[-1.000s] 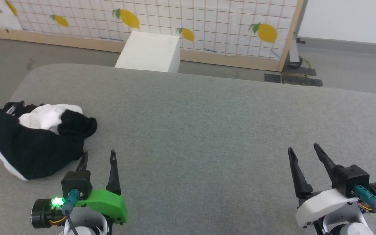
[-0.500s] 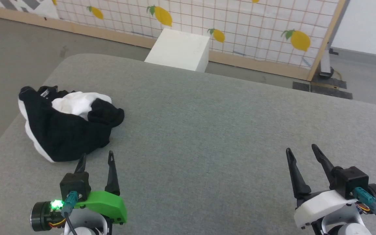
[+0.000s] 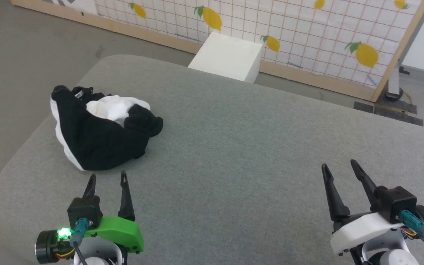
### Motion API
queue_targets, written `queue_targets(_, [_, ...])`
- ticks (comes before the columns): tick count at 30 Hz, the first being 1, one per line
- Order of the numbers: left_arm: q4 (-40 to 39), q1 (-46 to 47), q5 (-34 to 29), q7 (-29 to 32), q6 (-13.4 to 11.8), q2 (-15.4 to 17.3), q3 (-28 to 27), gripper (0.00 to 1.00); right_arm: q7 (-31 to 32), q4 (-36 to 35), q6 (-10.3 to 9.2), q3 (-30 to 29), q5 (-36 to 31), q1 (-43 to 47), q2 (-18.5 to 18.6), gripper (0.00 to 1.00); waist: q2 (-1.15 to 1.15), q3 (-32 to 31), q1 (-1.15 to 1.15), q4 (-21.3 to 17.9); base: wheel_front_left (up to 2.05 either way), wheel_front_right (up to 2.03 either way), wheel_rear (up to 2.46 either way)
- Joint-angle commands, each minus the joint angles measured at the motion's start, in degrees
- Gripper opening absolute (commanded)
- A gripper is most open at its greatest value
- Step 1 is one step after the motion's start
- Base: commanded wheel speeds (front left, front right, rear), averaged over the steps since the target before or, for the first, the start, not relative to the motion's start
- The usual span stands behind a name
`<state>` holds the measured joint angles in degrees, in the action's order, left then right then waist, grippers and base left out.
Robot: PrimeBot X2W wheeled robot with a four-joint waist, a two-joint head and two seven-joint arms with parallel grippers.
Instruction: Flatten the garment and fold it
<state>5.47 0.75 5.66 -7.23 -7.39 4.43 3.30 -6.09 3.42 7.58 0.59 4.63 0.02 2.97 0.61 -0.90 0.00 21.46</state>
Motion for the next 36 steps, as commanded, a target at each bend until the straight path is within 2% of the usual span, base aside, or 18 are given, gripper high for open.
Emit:
queue_targets(1, [0.42, 0.21, 0.7, -0.67, -0.56, 0.54, 0.23, 1.0, -0.66, 0.34, -0.05, 0.09, 0.55, -0.75, -0.05, 1.0, -0.34, -0.07, 0.0, 0.87, -0.02, -0.02, -0.02])
queue_targets(36, [3.15, 0.28, 4.85, -4.75, -5.67, 2.24, 1.84, 1.0, -4.09, 2.26, -0.07, 0.68, 3.55, -1.37, -0.08, 1.0, -0.5, -0.45, 0.0, 10.91, 0.0, 0.0, 0.0])
